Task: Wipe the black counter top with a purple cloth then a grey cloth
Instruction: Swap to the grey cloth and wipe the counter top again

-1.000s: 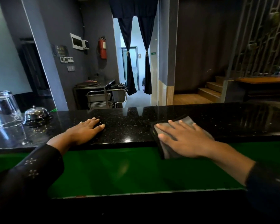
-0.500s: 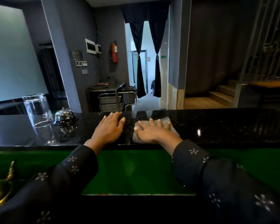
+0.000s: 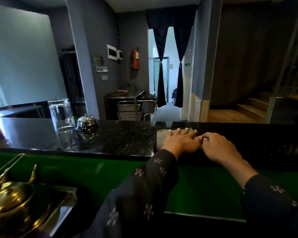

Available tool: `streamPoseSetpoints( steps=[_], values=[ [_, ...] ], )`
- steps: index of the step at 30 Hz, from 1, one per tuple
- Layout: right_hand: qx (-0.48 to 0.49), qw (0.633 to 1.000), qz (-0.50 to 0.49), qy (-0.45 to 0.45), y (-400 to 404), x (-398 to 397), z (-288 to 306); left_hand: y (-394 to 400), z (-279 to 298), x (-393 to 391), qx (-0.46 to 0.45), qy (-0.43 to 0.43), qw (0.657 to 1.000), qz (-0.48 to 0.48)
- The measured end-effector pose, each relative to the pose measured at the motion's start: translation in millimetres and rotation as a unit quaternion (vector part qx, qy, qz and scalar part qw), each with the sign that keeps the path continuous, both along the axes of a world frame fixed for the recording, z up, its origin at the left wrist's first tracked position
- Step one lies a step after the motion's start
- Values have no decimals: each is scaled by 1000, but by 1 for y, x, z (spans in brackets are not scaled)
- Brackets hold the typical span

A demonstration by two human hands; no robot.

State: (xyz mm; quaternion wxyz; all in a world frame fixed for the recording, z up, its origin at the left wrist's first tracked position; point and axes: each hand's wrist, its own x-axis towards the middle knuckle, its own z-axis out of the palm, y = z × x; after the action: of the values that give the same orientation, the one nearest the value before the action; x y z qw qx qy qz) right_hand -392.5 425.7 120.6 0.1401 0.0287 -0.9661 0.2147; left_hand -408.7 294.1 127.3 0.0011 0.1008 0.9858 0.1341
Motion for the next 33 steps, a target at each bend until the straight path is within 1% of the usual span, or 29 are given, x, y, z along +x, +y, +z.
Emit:
streamPoseSetpoints(
  steps=[2,4,6,8,9,11,13,14,16,18,21,25,27,29,33],
  values=[
    [4,1000,10,4,-3,3,2,-20,7,-4,8,-11,999,43],
    [1,1000,11,-8,-3,9,3,-39,9,-3,-16,-24,998,63],
    [30,999,-2,-19,-6,12,7,-53,3,16,-35,-30,998,43],
    [41,999,0,-24,-21,11,12,-65,-5,41,-47,-9,999,16],
    [36,999,18,-22,-35,11,13,-73,-9,49,-58,8,998,16],
    [32,996,79,-29,-71,11,11,-102,-11,51,-69,19,996,51],
    [57,987,141,-47,-112,12,2,-143,-6,38,-63,-3,992,110],
    [74,983,156,-57,-128,11,-1,-164,-3,29,-58,-16,988,142],
    [89,981,157,-73,-144,7,-3,-197,2,16,-48,-29,980,193],
    [84,982,146,-81,-147,3,1,-210,4,13,-48,-25,975,216],
    [94,980,151,-86,-146,3,1,-205,5,25,-55,-30,982,181],
    [134,975,148,-97,-148,1,1,-208,-3,49,-79,-30,994,73],
    [141,974,144,-104,-149,1,-1,-218,-4,49,-86,-29,995,38],
    [135,975,141,-107,-148,2,-3,-226,-2,36,-86,-36,995,38],
    [115,978,141,-101,-149,5,-5,-226,4,-11,-83,-60,992,70]
  ],
)
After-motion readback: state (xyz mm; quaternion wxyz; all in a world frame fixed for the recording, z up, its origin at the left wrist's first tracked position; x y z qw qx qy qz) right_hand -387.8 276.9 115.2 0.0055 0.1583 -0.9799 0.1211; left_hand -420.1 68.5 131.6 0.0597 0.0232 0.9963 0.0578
